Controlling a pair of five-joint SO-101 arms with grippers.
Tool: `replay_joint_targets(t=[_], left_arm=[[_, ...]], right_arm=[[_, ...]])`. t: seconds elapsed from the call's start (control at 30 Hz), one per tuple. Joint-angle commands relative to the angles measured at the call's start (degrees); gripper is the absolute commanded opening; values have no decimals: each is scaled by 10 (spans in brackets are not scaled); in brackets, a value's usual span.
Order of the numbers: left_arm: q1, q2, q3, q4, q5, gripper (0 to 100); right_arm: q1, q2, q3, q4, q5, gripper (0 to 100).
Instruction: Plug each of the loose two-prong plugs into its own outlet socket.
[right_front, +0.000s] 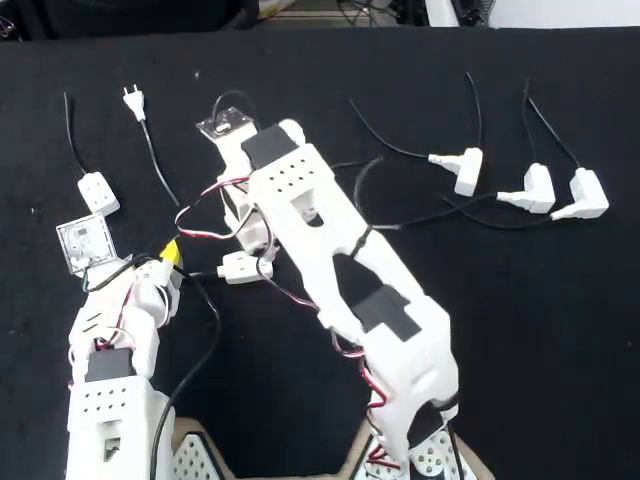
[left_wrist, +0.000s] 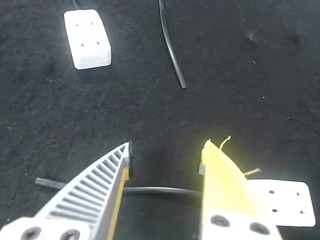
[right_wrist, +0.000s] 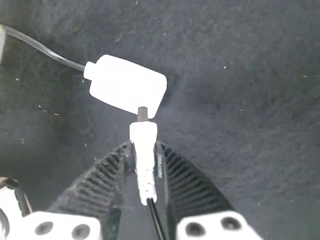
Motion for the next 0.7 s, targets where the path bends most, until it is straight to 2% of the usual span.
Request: replay_joint_targets(t=[0.0,0.23,0.67], left_arm=[[-7,-5,-8,-7,4,234],[-6,-6,-8,-8,4,234],[-6,-6,-8,-7,4,234]], right_arm=[[18,15,-57,8,-6,10],[47,65,-126,35,-6,10],[23,65,-93,37,-51,11]])
